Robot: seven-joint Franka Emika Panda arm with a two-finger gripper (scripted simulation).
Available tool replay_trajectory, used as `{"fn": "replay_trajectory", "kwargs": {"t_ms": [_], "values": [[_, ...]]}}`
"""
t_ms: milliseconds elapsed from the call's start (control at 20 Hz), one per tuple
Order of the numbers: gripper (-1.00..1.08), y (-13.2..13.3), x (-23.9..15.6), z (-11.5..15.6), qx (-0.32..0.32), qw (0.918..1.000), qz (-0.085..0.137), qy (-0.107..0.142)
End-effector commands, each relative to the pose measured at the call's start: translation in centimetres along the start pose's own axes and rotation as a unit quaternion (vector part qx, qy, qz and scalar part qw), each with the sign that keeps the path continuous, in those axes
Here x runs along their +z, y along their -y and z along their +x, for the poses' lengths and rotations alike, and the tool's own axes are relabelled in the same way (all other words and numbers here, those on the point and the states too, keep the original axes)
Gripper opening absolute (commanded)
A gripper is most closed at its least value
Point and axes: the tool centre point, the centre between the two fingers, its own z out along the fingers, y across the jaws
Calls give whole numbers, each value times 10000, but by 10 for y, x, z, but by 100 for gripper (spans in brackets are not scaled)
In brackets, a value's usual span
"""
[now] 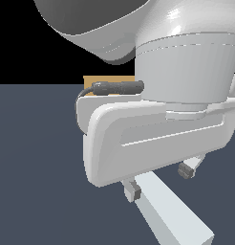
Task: Insert the peg into the horizontal hole in a box.
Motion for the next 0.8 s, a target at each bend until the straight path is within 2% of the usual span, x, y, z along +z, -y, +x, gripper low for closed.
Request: {"fn": "replay_trajectory", "kwargs": {"t_ms": [0,500,750], "values": [[100,0,1,0,-2,10000,-1,0],[100,0,44,1,-15,10000,-2,1],[100,-1,50,0,-15,10000,-2,1]]}}
